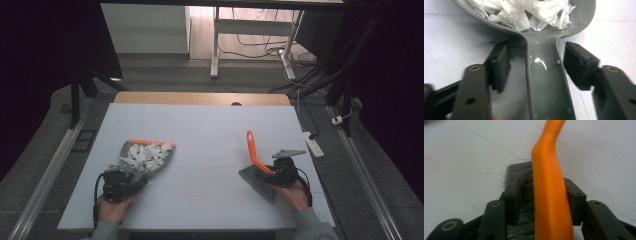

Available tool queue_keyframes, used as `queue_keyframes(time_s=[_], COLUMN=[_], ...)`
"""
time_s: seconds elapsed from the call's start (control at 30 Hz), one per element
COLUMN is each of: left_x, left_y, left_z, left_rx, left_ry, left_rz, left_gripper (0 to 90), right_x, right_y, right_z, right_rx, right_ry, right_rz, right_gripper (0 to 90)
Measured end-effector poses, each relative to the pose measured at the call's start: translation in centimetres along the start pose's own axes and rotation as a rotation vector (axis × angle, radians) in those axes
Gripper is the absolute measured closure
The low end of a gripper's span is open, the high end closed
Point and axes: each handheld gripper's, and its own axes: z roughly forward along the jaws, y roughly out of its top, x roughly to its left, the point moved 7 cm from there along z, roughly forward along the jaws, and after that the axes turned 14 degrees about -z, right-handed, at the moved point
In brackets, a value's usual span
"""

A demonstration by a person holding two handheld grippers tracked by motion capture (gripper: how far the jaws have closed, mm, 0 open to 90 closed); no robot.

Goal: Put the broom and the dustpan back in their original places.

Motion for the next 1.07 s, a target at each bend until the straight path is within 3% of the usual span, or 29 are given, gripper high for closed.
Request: queue_keyframes(time_s=[0.2, 0.4, 0.5, 0.6, 0.77, 1.07], left_x=[0.1, -0.3, -0.9, -1.5, -2.1, -2.2], left_y=[0.1, 0.3, 0.4, 0.5, 0.5, 0.5], left_z=[-1.4, -2.6, -3.0, -3.3, -3.2, -2.9], left_rx=[-0.028, -0.057, -0.065, -0.058, -0.026, -0.001], left_ry=[0.012, 0.0, -0.039, -0.096, -0.163, -0.195], left_rz=[0.065, 0.155, 0.204, 0.266, 0.317, 0.34], left_gripper=[26.0, 25.9, 26.2, 29.0, 29.7, 29.9], right_x=[-1.0, -1.2, -0.8, -0.1, 1.2, 2.4], right_y=[-0.6, -0.4, 0.1, 0.5, 0.7, 0.9], right_z=[0.3, -0.2, -0.9, -1.5, -1.7, -2.5], right_rx=[0.048, 0.032, -0.009, -0.044, -0.074, -0.133], right_ry=[-0.097, -0.132, -0.148, -0.128, -0.075, -0.059], right_rz=[-0.019, -0.026, -0.049, -0.087, -0.147, -0.212], right_gripper=[41.4, 40.8, 42.9, 44.9, 46.6, 47.7])
